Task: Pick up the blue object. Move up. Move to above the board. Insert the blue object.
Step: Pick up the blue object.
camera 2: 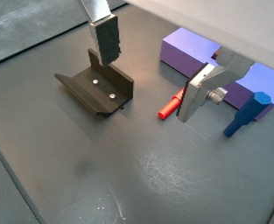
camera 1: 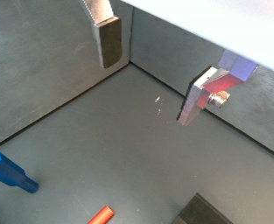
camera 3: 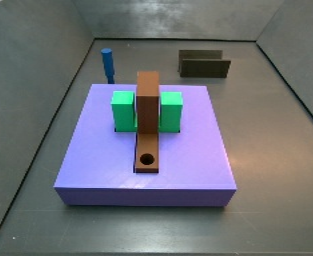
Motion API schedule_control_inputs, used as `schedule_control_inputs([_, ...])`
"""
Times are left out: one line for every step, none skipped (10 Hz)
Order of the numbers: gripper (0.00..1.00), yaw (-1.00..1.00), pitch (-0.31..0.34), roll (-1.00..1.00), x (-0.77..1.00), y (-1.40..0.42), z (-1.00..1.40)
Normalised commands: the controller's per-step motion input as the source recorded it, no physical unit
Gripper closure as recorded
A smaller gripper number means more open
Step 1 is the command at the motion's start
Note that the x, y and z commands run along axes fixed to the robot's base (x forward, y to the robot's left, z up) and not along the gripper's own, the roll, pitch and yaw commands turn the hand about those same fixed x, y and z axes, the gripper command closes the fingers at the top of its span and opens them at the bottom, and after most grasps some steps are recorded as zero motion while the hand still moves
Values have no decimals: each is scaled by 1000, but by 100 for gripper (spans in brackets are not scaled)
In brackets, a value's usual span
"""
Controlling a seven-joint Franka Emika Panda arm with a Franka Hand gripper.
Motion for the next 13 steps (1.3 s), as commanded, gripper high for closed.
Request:
schedule_control_inputs([0,0,0,0,0,0,-91])
schedule_control_inputs([0,0,0,0,0,0,-86])
schedule_control_inputs([0,0,0,0,0,0,-89])
schedule_control_inputs([0,0,0,0,0,0,-94])
schedule_control_inputs([0,0,0,0,0,0,-106])
schedule_control_inputs([0,0,0,0,0,0,-106])
schedule_control_inputs([0,0,0,0,0,0,-103])
schedule_control_inputs([0,0,0,0,0,0,-123])
schedule_control_inputs([0,0,-1,0,0,-20,-157])
schedule_control_inputs([0,0,-14,81,6,-140,-200])
schedule_control_inputs([0,0,-4,187,69,-263,-209])
schedule_control_inputs([0,0,-10,163,137,-303,-206])
schedule_control_inputs([0,0,-16,146,91,-354,-166])
